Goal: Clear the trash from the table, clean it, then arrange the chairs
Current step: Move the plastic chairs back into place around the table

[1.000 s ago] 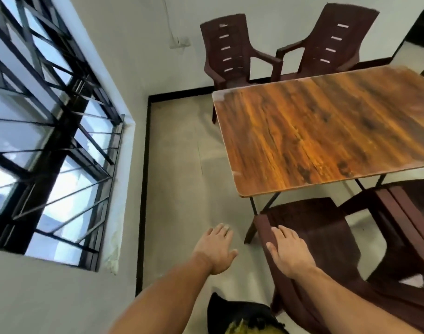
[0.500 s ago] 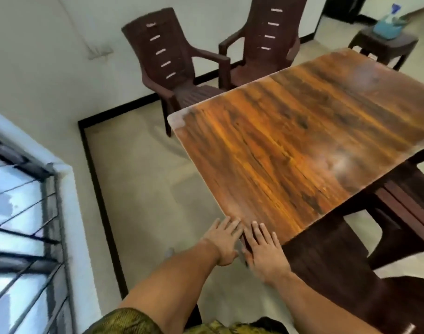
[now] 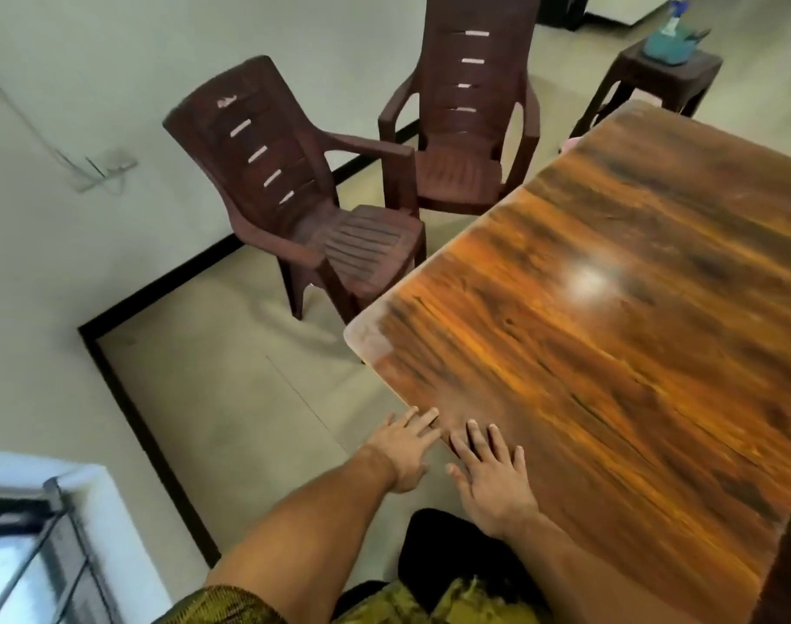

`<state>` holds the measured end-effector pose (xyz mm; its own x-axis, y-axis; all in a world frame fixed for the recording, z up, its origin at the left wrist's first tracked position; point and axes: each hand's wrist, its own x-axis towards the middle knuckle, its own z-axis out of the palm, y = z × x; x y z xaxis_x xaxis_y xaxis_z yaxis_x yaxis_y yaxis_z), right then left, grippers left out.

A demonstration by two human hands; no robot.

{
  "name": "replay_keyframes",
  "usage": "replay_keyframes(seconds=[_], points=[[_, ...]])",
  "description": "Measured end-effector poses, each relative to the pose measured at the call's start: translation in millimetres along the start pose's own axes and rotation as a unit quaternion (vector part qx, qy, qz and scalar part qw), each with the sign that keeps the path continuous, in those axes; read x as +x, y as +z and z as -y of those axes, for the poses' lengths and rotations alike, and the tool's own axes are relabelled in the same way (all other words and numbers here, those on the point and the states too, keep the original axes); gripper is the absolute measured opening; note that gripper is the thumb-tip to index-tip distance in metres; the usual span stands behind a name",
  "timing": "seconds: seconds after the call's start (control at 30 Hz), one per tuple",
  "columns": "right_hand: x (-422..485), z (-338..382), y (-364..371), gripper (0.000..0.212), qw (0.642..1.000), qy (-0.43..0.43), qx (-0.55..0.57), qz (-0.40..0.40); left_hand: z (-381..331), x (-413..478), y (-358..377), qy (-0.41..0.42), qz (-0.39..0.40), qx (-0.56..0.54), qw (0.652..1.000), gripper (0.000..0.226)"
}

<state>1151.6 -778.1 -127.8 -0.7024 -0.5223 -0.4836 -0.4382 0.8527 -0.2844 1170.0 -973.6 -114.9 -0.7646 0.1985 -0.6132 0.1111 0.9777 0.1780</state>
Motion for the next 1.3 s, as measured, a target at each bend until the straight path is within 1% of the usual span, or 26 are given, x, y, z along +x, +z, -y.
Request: replay_keyframes(seconds=[0.07, 0.1, 0.17, 0.23, 0.3, 0.37, 0.43, 0.5, 0.6, 0.67, 0.73, 0.77, 0.87, 0.9, 0.93, 0.97, 1.03, 1.07, 1.2, 1.3], points=[[43.7, 35.8, -11.8, 0.09, 1.0, -0.03, -0.005, -0.002, 51.9, 3.5, -15.6, -0.015, 0.001, 0.011, 1.0, 0.069], [54.9, 48.2, -16.9, 0.088, 0.999, -0.049, -0.008, -0.001, 68.0, 4.0, -19.9, -0.025, -0.002, 0.014, 1.0, 0.069], [99.8, 76.8, -27.4, 0.072, 0.998, -0.064, -0.012, 0.0, 116.6, 10.0, -36.0, -0.043, -0.003, 0.011, 0.999, 0.069], [140.2, 95.9, -33.1, 0.065, 0.996, -0.082, -0.016, -0.024, 158.9, 16.9, -48.2, -0.05, -0.008, 0.015, 0.999, 0.07], [185.2, 113.7, -40.1, 0.067, 0.994, -0.099, -0.027, -0.039, 201.2, 25.7, -70.1, -0.053, 0.003, 0.037, 0.998, 0.071], [223.5, 133.3, -47.2, 0.071, 0.993, -0.107, -0.048, -0.023, 239.2, 35.1, -90.7, -0.056, 0.015, 0.052, 0.997, 0.07], [248.4, 145.5, -50.5, 0.073, 0.991, -0.103, -0.086, -0.024, 266.0, 43.7, -107.4, -0.072, 0.0, 0.061, 0.996, 0.069], [278.5, 154.6, -55.8, 0.075, 0.993, -0.091, -0.07, -0.02, 293.3, 54.3, -123.3, -0.074, 0.003, 0.052, 0.996, 0.068], [301.3, 159.7, -64.5, 0.076, 0.993, -0.081, -0.081, -0.04, 326.9, 71.4, -143.8, -0.052, -0.004, 0.051, 0.997, 0.066], [315.9, 163.9, -69.6, 0.075, 0.993, -0.086, -0.077, -0.031, 354.5, 88.8, -162.8, -0.04, -0.017, 0.049, 0.998, 0.065], [333.6, 170.4, -72.0, 0.074, 0.993, -0.079, -0.079, -0.044, 387.6, 111.4, -178.1, -0.022, -0.027, 0.047, 0.998, 0.065], [335.8, 171.4, -76.2, 0.074, 0.993, -0.068, -0.085, -0.045, 394.3, 116.7, -184.5, -0.017, -0.028, 0.053, 0.998, 0.065], [382.9, 191.8, -93.3, 0.073, 0.993, -0.014, -0.08, -0.084, 442.1, 142.9, -204.4, 0.02, -0.051, 0.071, 0.996, 0.064], [401.7, 203.9, -104.8, 0.073, 0.993, 0.005, -0.076, -0.087, 459.5, 148.9, -212.1, 0.031, -0.053, 0.077, 0.995, 0.063], [423.5, 216.3, -113.4, 0.074, 0.991, 0.014, -0.068, -0.118, 477.5, 153.4, -221.8, 0.043, -0.059, 0.085, 0.994, 0.063], [443.3, 233.1, -124.5, 0.074, 0.989, 0.027, -0.054, -0.132, 496.0, 154.3, -232.6, 0.057, -0.061, 0.092, 0.992, 0.062], [491.0, 283.6, -155.1, 0.072, 0.986, 0.044, -0.026, -0.157, 548.8, 157.2, -258.8, 0.077, -0.074, 0.109, 0.988, 0.063], [504.8, 300.4, -166.3, 0.072, 0.984, 0.045, -0.017, -0.17, 563.2, 156.9, -268.9, 0.085, -0.08, 0.113, 0.987, 0.063], [585.5, 401.1, -222.4, 0.069, 0.973, 0.053, 0.027, -0.223, 670.3, 156.1, -330.7, 0.078, -0.079, 0.145, 0.983, 0.065], [626.7, 445.2, -253.4, 0.069, 0.969, 0.047, 0.044, -0.238, 722.2, 157.4, -367.9, 0.061, -0.078, 0.15, 0.984, 0.063]])
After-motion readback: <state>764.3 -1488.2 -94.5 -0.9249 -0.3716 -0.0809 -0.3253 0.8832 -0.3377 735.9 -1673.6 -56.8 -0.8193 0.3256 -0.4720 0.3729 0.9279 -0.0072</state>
